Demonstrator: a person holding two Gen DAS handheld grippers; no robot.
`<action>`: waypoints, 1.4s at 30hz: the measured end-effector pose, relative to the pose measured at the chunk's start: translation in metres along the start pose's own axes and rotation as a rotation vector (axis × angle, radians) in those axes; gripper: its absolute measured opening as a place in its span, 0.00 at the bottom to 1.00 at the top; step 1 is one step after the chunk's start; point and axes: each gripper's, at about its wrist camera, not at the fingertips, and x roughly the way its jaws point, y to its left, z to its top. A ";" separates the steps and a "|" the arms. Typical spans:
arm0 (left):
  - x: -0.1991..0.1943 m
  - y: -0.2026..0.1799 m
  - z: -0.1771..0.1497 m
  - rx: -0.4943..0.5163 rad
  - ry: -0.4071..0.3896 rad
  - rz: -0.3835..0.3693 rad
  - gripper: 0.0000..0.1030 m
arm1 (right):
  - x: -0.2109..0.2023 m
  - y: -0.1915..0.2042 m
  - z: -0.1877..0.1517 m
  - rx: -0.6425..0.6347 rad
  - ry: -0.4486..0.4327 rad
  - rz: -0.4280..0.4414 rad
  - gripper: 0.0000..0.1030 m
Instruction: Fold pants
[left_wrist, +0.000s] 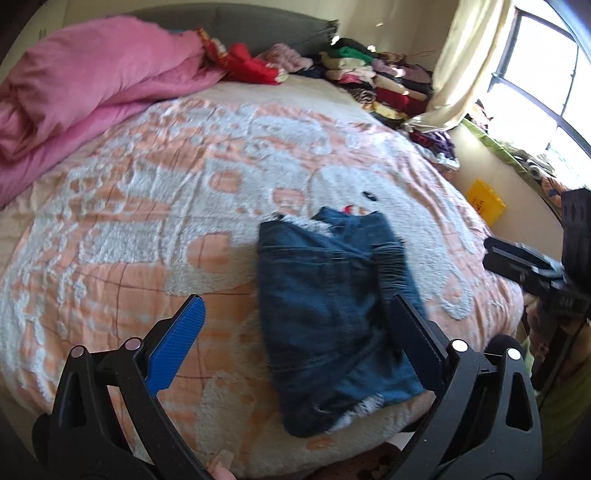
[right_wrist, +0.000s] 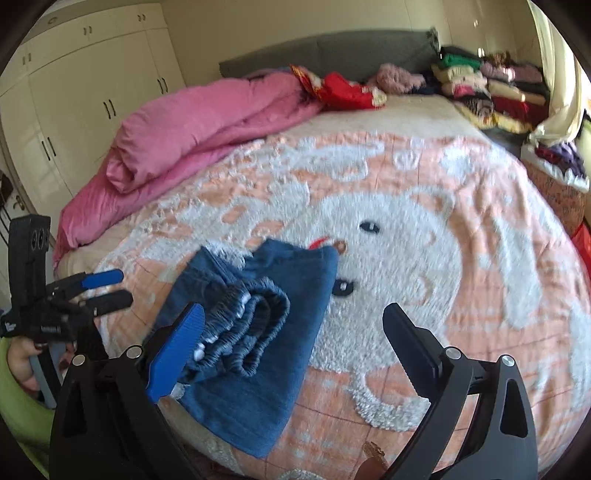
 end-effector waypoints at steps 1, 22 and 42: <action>0.008 0.004 0.000 -0.012 0.016 0.004 0.90 | 0.007 -0.001 -0.002 0.005 0.016 -0.004 0.94; 0.078 0.003 -0.006 -0.015 0.135 -0.049 0.78 | 0.097 -0.008 -0.024 0.061 0.208 0.095 0.71; 0.074 -0.002 0.032 -0.037 0.054 -0.070 0.34 | 0.087 0.027 0.022 -0.061 0.082 0.172 0.21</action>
